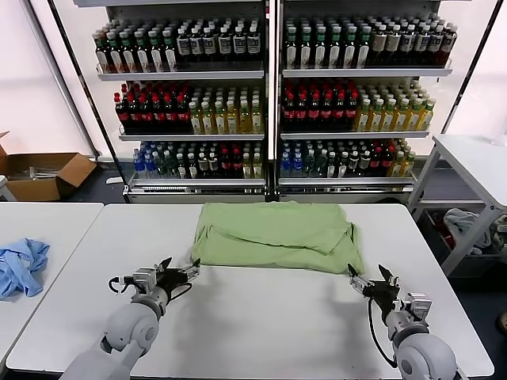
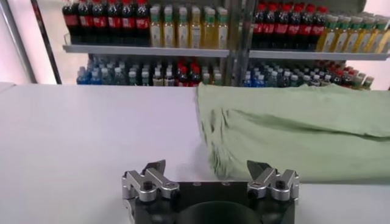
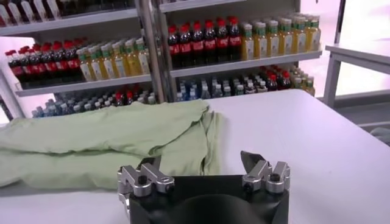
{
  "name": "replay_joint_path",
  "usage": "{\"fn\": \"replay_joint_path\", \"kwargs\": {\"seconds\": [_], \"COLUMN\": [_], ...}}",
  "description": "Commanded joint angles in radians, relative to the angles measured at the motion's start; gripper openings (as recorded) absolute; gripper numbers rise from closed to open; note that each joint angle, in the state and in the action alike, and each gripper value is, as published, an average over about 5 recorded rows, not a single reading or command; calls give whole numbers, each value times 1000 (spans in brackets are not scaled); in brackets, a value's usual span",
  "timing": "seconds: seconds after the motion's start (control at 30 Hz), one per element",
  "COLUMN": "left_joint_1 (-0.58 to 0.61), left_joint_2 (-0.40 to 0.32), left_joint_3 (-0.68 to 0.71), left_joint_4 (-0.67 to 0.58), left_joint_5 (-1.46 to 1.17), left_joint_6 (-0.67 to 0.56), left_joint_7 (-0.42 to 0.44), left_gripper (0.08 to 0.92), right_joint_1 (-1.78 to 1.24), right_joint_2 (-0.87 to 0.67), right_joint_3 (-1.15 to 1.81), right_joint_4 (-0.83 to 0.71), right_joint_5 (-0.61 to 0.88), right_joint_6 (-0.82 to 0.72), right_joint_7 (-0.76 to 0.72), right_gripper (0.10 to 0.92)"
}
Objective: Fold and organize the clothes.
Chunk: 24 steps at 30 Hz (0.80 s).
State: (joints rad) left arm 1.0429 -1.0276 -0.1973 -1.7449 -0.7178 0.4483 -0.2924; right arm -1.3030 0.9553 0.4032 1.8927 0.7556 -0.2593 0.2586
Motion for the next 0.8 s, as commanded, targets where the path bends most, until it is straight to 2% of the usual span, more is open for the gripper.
{"fn": "replay_joint_path", "kwargs": {"seconds": [0.03,0.13,0.23,0.4,0.63,0.8], "left_joint_1": [-49,-65,-79,-94,-105,-99], "left_joint_2": [-27,-33,-37,-46,-47,-37], "left_joint_3": [24,32,41,53,63,68], "left_joint_4": [55,77,101,125,132,119], "left_joint_5": [-9,-9,-9,-7,-5,0], "left_joint_6": [-6,-5,-5,-5,-3,-2], "left_joint_7": [12,15,20,26,41,57], "left_gripper": [822,790,715,588,549,458], "right_joint_1": [21,36,48,77,110,131], "right_joint_2": [10,19,20,15,16,19], "right_joint_3": [-9,-21,-31,-53,-83,-98], "right_joint_4": [-19,-36,-50,-80,-115,-131], "right_joint_5": [-1,-6,-12,-58,-80,-84], "right_joint_6": [4,-7,-25,-62,-104,-113], "right_joint_7": [-2,-3,-6,-10,-12,-17], "right_gripper": [797,729,650,575,429,298]}}
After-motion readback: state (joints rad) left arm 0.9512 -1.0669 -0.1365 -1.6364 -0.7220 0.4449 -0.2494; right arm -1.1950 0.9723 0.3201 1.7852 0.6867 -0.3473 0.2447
